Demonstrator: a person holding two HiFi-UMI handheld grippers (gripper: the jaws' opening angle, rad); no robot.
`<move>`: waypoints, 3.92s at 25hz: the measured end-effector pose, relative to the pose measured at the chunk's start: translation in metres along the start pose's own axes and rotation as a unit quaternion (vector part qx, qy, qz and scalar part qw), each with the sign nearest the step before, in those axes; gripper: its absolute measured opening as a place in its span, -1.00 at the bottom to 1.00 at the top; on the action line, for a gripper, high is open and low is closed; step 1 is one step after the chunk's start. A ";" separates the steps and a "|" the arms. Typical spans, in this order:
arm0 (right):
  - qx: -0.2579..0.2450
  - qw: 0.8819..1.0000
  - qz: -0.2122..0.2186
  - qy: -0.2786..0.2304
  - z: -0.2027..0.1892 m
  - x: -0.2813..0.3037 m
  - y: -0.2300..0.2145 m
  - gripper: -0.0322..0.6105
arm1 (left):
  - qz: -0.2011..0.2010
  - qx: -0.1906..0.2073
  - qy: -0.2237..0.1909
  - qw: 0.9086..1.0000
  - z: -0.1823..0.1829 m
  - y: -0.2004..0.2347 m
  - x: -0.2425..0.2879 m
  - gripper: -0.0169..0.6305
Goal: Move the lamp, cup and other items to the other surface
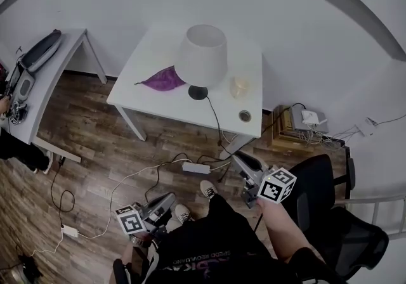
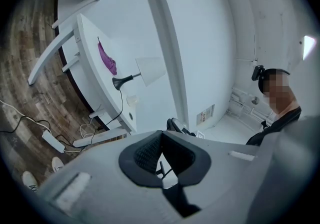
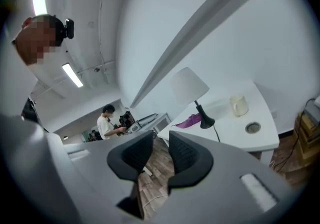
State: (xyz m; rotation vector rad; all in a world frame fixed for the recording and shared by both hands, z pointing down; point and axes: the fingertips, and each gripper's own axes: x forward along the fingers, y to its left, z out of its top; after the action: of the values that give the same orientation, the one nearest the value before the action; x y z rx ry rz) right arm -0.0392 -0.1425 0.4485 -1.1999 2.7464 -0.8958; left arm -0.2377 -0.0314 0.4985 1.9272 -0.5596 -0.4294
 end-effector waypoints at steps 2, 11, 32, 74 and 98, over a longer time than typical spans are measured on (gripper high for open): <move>-0.042 0.999 -0.015 0.023 0.013 0.015 -0.023 -0.58 | 0.012 0.004 -0.020 1.000 0.008 0.001 -0.004 -0.97; -0.222 0.957 -0.109 0.155 0.060 0.086 -0.156 -0.54 | 0.048 0.007 -0.084 0.995 0.030 0.007 0.004 -0.97; -0.339 0.858 -0.140 0.359 0.077 0.208 -0.315 -0.58 | 0.133 -0.014 -0.164 0.977 0.045 0.025 0.021 -0.97; -0.084 0.906 -0.386 0.153 0.031 0.143 -0.348 -0.72 | 0.124 -0.032 -0.147 0.981 0.064 0.040 0.042 -0.97; -0.090 0.925 -0.346 0.131 0.038 0.145 -0.355 -0.73 | 0.128 -0.030 -0.141 0.981 0.061 0.036 0.046 -0.97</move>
State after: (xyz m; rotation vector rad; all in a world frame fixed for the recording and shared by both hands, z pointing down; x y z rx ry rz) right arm 0.1047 -0.4520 0.6272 -2.3253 2.6407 -0.8926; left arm -0.2390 -0.1157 0.5046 1.7187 -0.9555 -0.5493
